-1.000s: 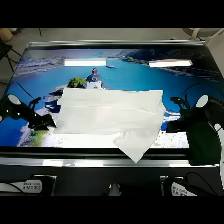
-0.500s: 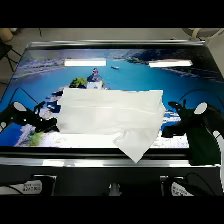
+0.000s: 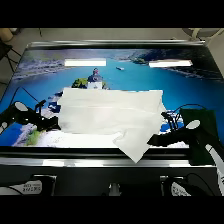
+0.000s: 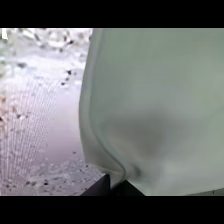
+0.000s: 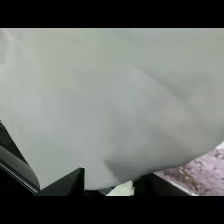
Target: Fold the shirts.
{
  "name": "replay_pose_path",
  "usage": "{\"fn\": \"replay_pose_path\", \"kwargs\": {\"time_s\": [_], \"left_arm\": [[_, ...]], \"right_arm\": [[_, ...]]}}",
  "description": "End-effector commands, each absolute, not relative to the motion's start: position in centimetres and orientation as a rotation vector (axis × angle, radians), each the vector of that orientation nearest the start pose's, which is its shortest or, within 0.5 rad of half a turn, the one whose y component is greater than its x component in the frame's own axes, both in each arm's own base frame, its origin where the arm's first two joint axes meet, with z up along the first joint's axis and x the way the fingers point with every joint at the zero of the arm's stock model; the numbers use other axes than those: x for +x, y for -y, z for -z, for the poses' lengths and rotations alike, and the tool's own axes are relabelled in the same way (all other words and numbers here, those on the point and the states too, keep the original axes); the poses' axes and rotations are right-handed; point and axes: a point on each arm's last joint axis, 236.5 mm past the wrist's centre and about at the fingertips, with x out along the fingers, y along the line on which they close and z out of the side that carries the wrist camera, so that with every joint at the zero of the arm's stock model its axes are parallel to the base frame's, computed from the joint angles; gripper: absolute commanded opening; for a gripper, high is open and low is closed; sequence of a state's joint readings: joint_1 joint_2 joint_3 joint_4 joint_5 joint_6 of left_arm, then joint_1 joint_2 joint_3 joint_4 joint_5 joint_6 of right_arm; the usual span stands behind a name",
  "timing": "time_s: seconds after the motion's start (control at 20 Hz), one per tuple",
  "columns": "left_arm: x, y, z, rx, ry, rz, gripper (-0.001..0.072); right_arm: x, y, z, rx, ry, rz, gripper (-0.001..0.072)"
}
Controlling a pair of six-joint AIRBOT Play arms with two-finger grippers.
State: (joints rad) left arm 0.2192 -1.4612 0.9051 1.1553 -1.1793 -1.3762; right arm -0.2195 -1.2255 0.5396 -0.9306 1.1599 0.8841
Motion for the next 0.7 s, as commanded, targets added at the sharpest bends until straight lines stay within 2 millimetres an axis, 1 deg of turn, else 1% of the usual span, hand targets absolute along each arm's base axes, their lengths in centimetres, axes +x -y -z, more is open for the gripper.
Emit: {"fn": "replay_pose_path", "kwargs": {"time_s": [0.0,0.05,0.15,0.2,0.25,0.3,0.4,0.45,0.5,0.55,0.6,0.65], "left_arm": [[30.5,2.4,10.5,-0.483,-1.613,0.15,0.0023],[30.5,2.4,10.4,-0.482,-1.609,0.15,0.0023],[30.8,2.3,10.0,-0.466,-1.586,0.158,0.0022],[31.4,2.1,9.4,-0.44,-1.553,0.172,0.0021],[32.1,1.9,8.3,-0.395,-1.503,0.199,0.0021],[32.9,1.7,6.8,-0.363,-1.451,0.212,0.0021],[34.6,1.3,3.6,-0.331,-1.349,0.207,0.002],[35.5,1.1,2.4,-0.325,-1.313,0.202,0.002],[36.4,0.9,1.6,-0.333,-1.289,0.188,0.0019],[37.7,0.8,1.0,-0.351,-1.256,0.171,0.0019],[39.5,0.7,0.4,-0.365,-1.217,0.168,0.0019],[41.2,0.6,0.1,-0.383,-1.188,0.171,0.0019]], "right_arm": [[22.7,-8.6,12.0,0.423,-1.471,-0.52,0.0204],[22.6,-8.6,11.9,0.425,-1.473,-0.523,0.003],[23.0,-8.6,11.3,0.381,-1.45,-0.568,0.0023],[23.6,-8.5,10.4,0.345,-1.429,-0.595,0.0023],[24.9,-8.2,8.9,0.306,-1.391,-0.611,0.0023],[26.6,-7.7,7.0,0.265,-1.34,-0.616,0.0023],[30.3,-6.8,2.8,0.192,-1.238,-0.607,0.0022],[32.5,-6.1,0.8,0.166,-1.183,-0.581,0.0022],[34.7,-5.5,-0.7,0.143,-1.123,-0.555,0.0022],[36.8,-4.8,-1.9,0.13,-1.072,-0.525,0.0021],[38.7,-4.3,-2.5,0.127,-1.043,-0.504,0.0021],[40.4,-3.8,-2.6,0.123,-1.032,-0.497,0.0021]]}}
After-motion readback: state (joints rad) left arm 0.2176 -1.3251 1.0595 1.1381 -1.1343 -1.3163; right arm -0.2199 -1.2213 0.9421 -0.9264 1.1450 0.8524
